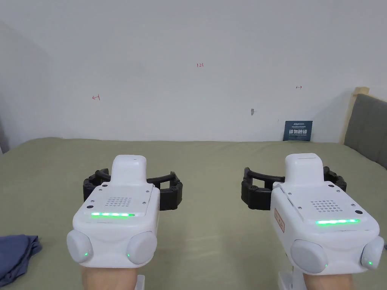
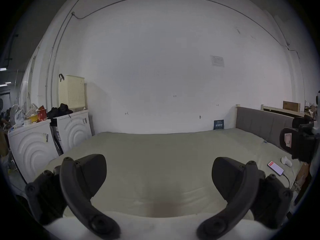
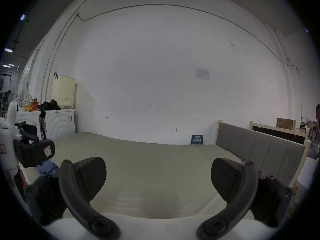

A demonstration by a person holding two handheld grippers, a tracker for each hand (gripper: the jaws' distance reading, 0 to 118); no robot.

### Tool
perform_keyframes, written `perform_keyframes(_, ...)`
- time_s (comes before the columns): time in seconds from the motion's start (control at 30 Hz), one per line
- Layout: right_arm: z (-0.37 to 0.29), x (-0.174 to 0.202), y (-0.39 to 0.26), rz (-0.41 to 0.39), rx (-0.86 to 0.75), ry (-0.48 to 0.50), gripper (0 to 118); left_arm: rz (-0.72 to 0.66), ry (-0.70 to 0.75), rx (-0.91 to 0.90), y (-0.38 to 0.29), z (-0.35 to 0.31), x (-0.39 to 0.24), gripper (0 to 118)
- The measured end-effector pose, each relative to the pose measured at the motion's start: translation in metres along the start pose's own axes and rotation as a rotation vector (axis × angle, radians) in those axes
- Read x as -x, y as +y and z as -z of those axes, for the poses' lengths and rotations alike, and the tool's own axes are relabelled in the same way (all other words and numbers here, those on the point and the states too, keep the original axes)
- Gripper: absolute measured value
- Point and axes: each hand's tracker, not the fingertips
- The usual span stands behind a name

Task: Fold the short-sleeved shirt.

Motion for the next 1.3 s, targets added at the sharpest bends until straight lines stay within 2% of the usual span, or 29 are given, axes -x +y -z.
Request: perform_keyframes(1.3,-0.002,0.002,-0.009,0.008,0.009,0.011,118,-0.001,-0.014,-0.038,-0.001,0.001,0.005,118)
